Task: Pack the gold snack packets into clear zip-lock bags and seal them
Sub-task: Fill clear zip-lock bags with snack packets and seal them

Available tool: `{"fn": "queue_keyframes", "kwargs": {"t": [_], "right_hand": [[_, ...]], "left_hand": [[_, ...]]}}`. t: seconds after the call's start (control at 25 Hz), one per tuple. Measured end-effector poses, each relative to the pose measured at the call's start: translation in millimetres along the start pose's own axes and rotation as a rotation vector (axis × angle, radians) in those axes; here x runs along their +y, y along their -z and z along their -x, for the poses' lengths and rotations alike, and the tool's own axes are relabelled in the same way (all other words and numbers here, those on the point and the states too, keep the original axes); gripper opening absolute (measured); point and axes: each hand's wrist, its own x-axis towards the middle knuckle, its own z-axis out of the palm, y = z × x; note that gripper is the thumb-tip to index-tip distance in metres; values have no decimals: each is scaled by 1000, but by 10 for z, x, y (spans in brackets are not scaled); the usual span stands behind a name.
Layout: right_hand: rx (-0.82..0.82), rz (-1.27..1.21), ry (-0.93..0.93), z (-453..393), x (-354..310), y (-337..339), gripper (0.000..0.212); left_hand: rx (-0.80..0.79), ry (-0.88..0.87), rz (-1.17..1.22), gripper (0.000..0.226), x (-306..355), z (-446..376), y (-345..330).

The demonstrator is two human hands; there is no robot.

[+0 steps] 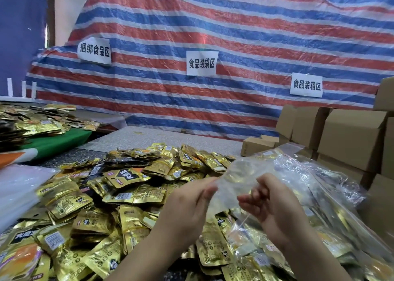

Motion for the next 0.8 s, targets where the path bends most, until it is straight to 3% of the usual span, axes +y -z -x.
{"fn": "queue_keyframes", "kwargs": {"t": [0.08, 0.2, 0.28, 0.4, 0.56, 0.68, 0.72, 0.8], "right_hand": [[-56, 76, 19, 42, -91, -66, 46], [-96, 73, 70, 56, -249, -106, 58], [-33, -13, 103, -54, -351, -53, 59], [135, -37, 80, -389, -424, 23, 49], [168, 533, 47, -909, -220, -32, 24], [95, 972, 188, -1281, -43, -171, 14], [49, 1102, 222, -1385, -14, -219, 12], [-89, 1341, 233, -1582, 47, -332, 28]], "left_hand": [[86, 113, 156, 40, 10, -33, 58], [93, 400, 359, 36, -3, -190, 263], [127, 554, 500, 30, -87, -359, 441], [82, 605, 526, 28, -204, -503, 647], [23, 634, 550, 32, -351, -397, 663], [-30, 613, 522, 39, -405, -298, 559], [-37, 623, 535, 40, -407, -265, 516], [-40, 643, 529, 34, -427, -210, 453]]}}
